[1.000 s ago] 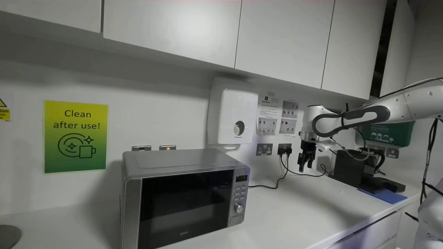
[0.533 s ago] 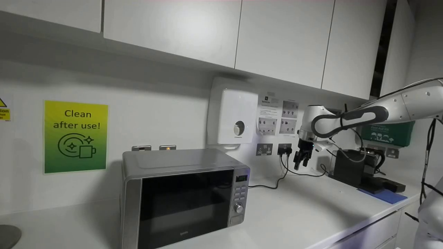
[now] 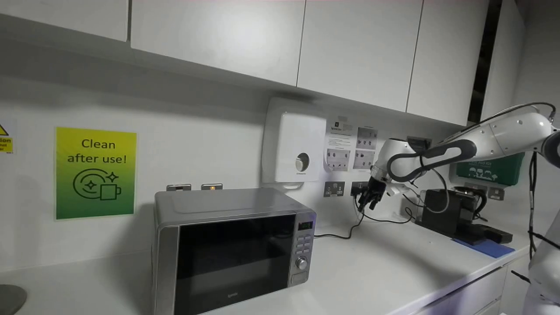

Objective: Press the switches on the bottom left socket.

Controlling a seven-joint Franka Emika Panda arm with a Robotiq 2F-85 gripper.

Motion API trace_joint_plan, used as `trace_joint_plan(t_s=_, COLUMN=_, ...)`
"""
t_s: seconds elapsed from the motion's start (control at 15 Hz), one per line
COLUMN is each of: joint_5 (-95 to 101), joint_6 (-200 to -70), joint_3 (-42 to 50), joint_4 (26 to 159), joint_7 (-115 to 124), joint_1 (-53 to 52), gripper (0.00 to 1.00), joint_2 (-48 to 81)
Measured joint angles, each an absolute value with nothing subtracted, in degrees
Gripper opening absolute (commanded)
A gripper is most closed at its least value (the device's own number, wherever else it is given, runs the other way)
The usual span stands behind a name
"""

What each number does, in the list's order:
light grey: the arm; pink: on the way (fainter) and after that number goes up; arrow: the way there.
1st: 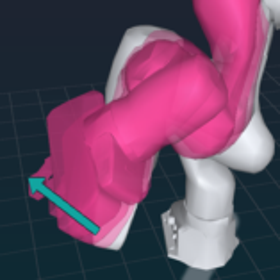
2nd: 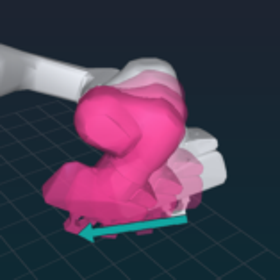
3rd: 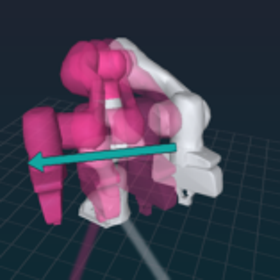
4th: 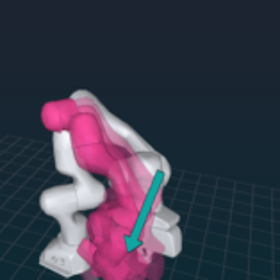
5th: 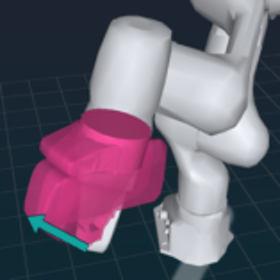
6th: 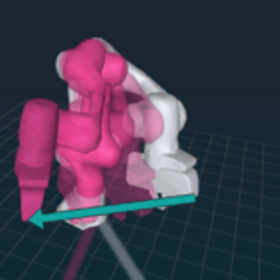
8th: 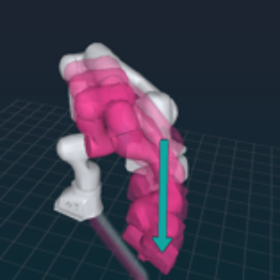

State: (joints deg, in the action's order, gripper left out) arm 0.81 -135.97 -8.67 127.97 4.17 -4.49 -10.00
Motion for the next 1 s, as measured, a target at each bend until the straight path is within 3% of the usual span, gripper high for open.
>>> trace_joint_plan(t_s=1.0, joint_5=-1.93, joint_6=-158.8, joint_3=-7.92, joint_4=125.55, joint_7=4.04, joint_1=-4.52, gripper=1.0, joint_2=-2.74)
